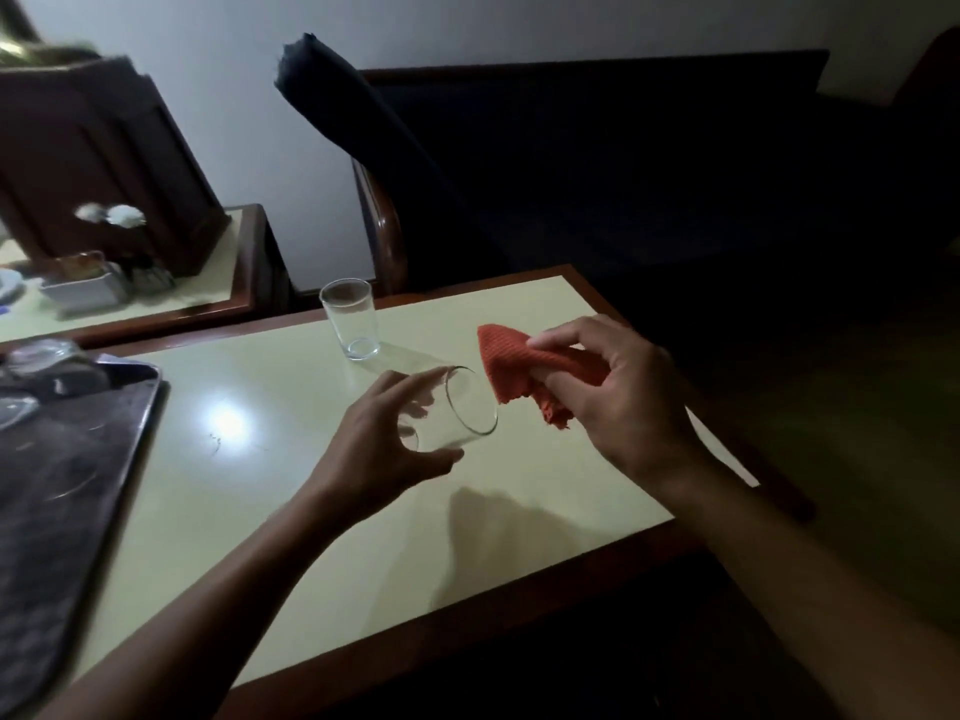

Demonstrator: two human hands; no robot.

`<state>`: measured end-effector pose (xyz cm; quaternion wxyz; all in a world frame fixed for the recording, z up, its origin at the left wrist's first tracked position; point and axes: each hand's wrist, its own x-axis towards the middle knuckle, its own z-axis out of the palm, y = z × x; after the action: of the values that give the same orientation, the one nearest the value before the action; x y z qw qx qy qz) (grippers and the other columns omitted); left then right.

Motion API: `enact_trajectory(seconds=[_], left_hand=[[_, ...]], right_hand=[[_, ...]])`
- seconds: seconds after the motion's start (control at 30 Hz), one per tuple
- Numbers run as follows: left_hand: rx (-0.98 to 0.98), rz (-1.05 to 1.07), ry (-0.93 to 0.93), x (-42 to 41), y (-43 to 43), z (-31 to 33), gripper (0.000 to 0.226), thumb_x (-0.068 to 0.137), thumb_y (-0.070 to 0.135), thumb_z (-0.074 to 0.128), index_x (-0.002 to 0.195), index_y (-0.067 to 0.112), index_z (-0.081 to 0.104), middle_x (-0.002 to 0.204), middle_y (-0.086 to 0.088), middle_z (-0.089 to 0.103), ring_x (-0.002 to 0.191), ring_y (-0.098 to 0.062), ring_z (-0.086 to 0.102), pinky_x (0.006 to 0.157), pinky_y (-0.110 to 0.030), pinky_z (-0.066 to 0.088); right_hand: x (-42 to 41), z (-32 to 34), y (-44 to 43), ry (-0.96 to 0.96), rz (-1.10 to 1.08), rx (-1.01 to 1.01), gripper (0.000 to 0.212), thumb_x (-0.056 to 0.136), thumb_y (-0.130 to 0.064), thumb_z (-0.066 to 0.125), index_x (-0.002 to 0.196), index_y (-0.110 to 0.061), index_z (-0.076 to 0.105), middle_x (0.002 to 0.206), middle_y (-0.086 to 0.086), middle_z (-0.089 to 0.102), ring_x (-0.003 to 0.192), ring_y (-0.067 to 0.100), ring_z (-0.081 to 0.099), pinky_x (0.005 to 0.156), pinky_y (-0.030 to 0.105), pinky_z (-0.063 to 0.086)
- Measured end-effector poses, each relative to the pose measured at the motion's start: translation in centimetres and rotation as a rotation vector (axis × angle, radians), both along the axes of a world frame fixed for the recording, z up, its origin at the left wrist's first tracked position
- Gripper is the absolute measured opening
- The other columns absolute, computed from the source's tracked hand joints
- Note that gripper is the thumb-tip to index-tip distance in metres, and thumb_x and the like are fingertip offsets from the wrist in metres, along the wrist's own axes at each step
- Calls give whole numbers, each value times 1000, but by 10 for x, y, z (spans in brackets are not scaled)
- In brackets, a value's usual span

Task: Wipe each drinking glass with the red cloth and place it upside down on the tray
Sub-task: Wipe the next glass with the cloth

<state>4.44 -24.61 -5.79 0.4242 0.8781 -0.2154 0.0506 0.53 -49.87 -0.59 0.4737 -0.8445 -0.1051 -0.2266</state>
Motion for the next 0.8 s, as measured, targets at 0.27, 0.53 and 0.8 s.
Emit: enact_trajectory(seconds=[0.27,0.53,0.8], left_hand=[[-11,-63,77,-65,73,52,63,66,26,99,114,27,59,109,11,72,102,-14,67,75,-26,56],[-656,-57,660,-126,117,55,37,70,11,75,103,18,58,94,-17,68,80,-27,58,67,-32,41],[-830,-29,731,-173,145,68,54,76,42,81,109,6,60,91,-15,58,71,-20,56,63,-26,48]], right_hand=[[-51,29,44,142,544,-689,58,101,-2,59,147,-38,61,158,-16,37,141,5,38,111,23,47],[-98,56,89,17,365,-150,26,91,-23,83,113,-19,70,91,-9,78,85,1,75,76,12,57],[-123,23,122,-251,651,-482,43,100,-10,69,141,-21,67,148,-5,64,131,14,62,101,31,58]])
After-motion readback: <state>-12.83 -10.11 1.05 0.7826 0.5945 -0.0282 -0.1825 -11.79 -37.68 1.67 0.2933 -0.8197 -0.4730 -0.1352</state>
